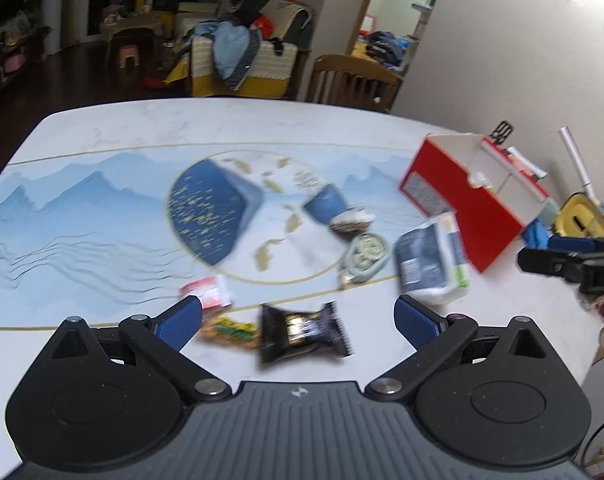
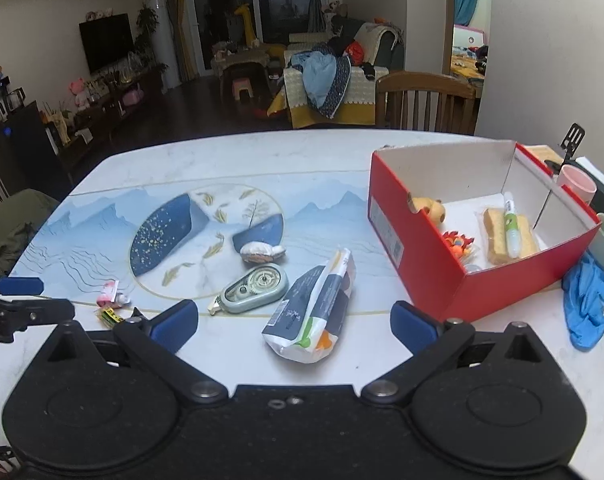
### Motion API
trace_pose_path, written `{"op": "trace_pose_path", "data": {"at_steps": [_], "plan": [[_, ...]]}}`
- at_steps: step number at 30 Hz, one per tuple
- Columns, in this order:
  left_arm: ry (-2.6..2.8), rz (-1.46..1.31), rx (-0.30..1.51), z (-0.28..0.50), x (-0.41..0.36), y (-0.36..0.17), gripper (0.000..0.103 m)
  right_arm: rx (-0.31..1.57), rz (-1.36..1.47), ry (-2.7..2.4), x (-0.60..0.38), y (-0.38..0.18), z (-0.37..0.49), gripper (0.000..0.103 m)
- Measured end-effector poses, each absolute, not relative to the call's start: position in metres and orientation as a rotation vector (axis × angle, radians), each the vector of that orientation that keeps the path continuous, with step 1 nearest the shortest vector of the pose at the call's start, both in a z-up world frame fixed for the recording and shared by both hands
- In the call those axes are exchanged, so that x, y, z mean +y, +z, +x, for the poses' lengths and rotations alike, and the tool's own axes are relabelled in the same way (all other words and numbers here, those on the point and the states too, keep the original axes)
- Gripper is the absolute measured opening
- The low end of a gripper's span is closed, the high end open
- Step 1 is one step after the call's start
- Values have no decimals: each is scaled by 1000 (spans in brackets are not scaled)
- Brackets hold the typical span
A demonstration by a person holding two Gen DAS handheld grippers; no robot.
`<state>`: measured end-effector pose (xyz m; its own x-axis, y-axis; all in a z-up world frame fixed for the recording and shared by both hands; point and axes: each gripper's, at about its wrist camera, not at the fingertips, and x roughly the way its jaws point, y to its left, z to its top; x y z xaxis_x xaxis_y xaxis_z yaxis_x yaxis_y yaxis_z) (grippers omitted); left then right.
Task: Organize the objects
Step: 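Withdraw both tools from the box back over the table items, then grasp the pink packet with the left tool while the right tool grasps the white tissue pack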
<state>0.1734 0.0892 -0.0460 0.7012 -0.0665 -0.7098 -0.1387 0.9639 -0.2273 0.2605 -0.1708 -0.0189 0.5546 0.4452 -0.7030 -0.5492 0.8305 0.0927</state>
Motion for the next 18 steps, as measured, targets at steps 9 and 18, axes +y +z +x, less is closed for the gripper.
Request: {"op": "trace_pose_path", "data": {"at_steps": [9, 18], "plan": [[132, -175, 846, 185, 112, -79, 102, 855, -158, 546, -158, -51, 279, 102], [186, -149, 895, 208, 128, -108, 102, 895, -163, 506, -147, -70, 301, 102]]}}
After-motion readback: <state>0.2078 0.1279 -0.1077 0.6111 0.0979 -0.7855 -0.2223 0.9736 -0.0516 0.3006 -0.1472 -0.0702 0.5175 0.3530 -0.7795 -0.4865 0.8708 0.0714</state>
